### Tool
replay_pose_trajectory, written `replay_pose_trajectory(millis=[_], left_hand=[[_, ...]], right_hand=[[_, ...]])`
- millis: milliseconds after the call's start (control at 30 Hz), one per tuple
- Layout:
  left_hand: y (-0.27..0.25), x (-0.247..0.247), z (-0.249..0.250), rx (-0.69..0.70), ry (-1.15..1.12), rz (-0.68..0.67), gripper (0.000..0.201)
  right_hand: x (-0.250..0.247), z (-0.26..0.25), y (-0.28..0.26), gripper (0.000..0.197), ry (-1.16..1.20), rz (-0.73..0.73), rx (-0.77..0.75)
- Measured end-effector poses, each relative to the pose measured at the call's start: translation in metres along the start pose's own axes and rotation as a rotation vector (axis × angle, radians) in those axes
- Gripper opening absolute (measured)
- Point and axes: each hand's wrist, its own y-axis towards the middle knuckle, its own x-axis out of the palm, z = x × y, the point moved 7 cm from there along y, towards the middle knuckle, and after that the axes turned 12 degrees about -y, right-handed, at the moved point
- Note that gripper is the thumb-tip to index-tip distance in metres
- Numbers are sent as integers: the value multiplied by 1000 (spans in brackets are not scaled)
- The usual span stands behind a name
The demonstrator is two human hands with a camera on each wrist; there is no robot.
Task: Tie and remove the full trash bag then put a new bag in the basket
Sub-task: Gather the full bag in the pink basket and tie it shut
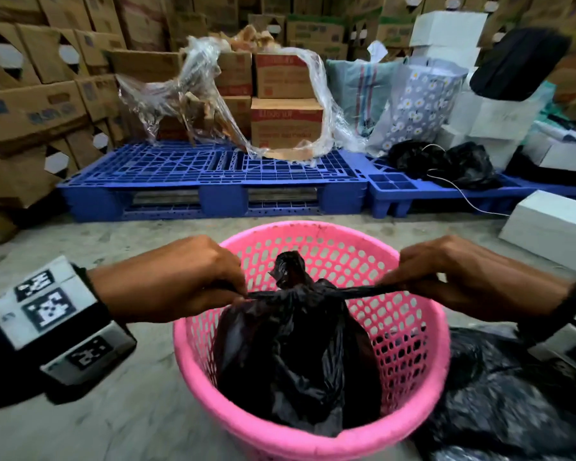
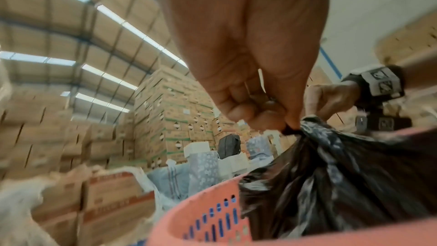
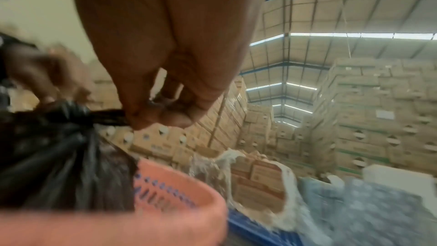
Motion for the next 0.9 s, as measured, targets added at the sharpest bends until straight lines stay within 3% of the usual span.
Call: replay_pose_trajectory(millis=[133,267,400,467,533,600,700,733,833,900], left_hand=[[-17,31,-18,-69,205,-246,13],[-20,39,-29,-141,305,-329,18],[-23,36,-35,-198,299,-328,17],[-23,33,-36,-210,315,-275,25],[-22,22,-34,-232,283,-194,40],[-19,5,-38,-310,197,-113,46],[-21,-15,-53,-549,138,-92,15],[-21,-19,-53,-612,170,-107,13],[-11,-27,-50,-712,231,-115,22],[0,-29,-46,-723,-78,31,32]], right_hand=[[24,5,-20,28,-268,-172,-55],[28,15,-31,38,-409,-265,11],[25,19,-37,34,-405,-274,61],[29,22,-38,48,-428,-281,66],[26,24,-36,38,-454,-251,74],[11,26,-25,28,-360,-154,127],[-10,12,-3,22,-107,-26,138],[-15,4,5,20,-15,10,134],[-30,-22,26,15,233,100,115],[-38,-35,37,13,333,123,97]])
